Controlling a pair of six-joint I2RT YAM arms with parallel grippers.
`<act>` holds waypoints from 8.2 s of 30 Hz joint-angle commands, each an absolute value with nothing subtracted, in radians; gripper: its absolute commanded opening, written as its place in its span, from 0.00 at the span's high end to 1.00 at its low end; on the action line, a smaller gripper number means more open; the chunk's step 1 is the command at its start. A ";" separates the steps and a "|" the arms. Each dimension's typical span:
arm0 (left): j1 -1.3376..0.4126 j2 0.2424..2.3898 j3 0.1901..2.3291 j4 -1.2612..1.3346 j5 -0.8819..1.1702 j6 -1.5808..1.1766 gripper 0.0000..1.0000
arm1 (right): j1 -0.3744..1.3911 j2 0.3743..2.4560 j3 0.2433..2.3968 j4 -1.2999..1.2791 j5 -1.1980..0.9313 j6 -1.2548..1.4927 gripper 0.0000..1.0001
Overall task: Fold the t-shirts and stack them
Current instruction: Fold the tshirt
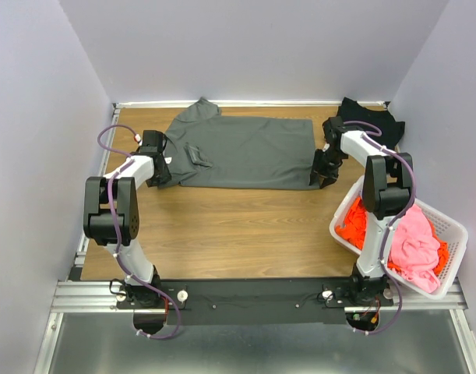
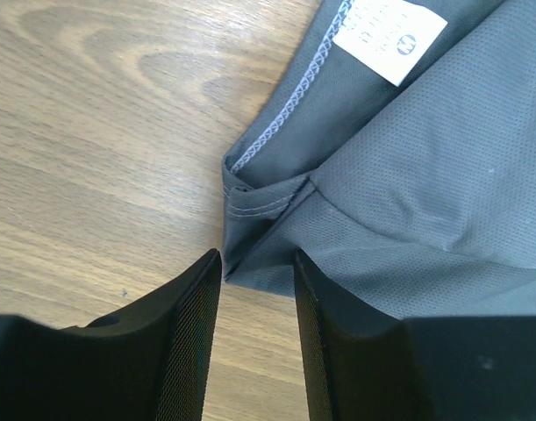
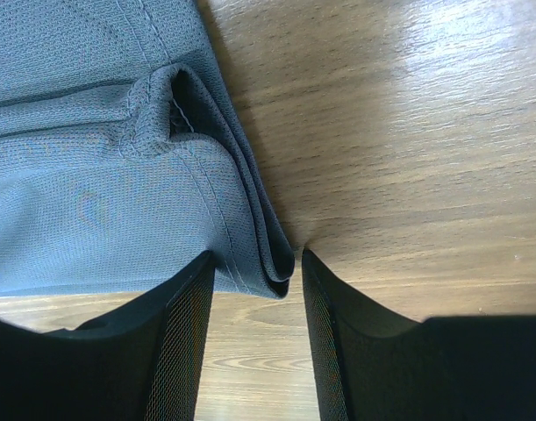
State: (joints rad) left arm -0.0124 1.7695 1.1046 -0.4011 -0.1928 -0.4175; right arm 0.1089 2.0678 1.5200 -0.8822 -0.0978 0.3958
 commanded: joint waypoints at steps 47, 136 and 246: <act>-0.009 1.802 1.344 -0.575 -0.123 -0.193 1.00 | 0.100 2.033 1.433 -0.847 -0.034 0.387 0.95; -0.101 1.670 1.169 -0.424 0.092 -0.480 0.41 | 0.189 1.920 1.519 -0.856 -0.095 0.305 0.40; -0.276 1.800 1.447 -0.463 0.074 -0.566 0.47 | 0.193 1.793 1.362 -0.902 -0.219 0.379 0.41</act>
State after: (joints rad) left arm -0.3321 1.9072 1.4899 -0.4725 0.1349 -0.5518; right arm 0.1951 1.8362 1.2964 -0.8921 -0.2520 0.3847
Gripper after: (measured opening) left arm 0.528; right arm 0.593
